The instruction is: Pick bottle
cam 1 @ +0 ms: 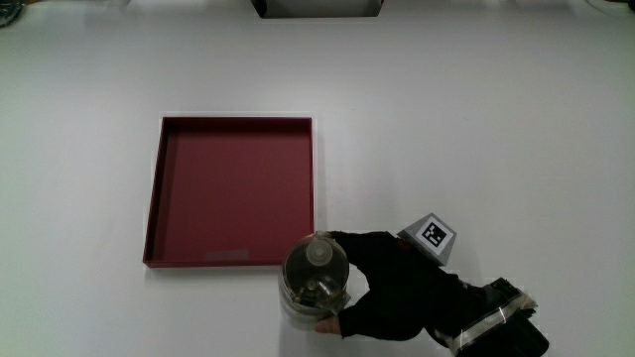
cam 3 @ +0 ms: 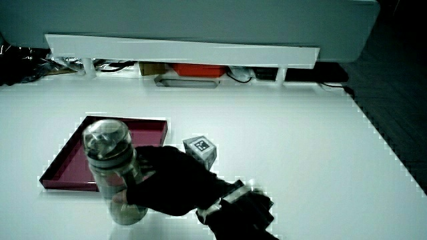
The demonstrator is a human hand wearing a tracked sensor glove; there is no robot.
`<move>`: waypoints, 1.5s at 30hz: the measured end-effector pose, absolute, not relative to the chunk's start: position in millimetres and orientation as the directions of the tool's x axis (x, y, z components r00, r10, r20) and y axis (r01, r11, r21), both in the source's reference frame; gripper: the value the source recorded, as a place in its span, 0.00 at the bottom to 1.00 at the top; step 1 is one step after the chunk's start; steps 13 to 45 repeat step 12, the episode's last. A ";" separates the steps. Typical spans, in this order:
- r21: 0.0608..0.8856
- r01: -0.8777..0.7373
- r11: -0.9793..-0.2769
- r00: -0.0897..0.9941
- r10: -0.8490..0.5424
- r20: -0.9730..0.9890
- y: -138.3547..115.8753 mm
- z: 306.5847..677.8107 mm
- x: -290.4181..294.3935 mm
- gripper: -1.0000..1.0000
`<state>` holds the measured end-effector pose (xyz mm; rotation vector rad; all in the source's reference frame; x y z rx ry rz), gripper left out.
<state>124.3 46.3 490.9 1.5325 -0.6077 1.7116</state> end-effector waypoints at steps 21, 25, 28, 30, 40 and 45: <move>0.032 -0.755 -0.655 -0.025 0.079 0.997 -3.4 466.0 96.4 1.00; 0.032 -0.755 -0.655 -0.025 0.079 0.997 -3.4 466.0 96.4 1.00; 0.032 -0.755 -0.655 -0.025 0.079 0.997 -3.4 466.0 96.4 1.00; 0.032 -0.755 -0.655 -0.025 0.079 0.997 -3.4 466.0 96.4 1.00; 0.032 -0.755 -0.655 -0.025 0.079 0.997 -3.4 466.0 96.4 1.00; 0.032 -0.755 -0.655 -0.025 0.079 0.997 -3.4 466.0 96.4 1.00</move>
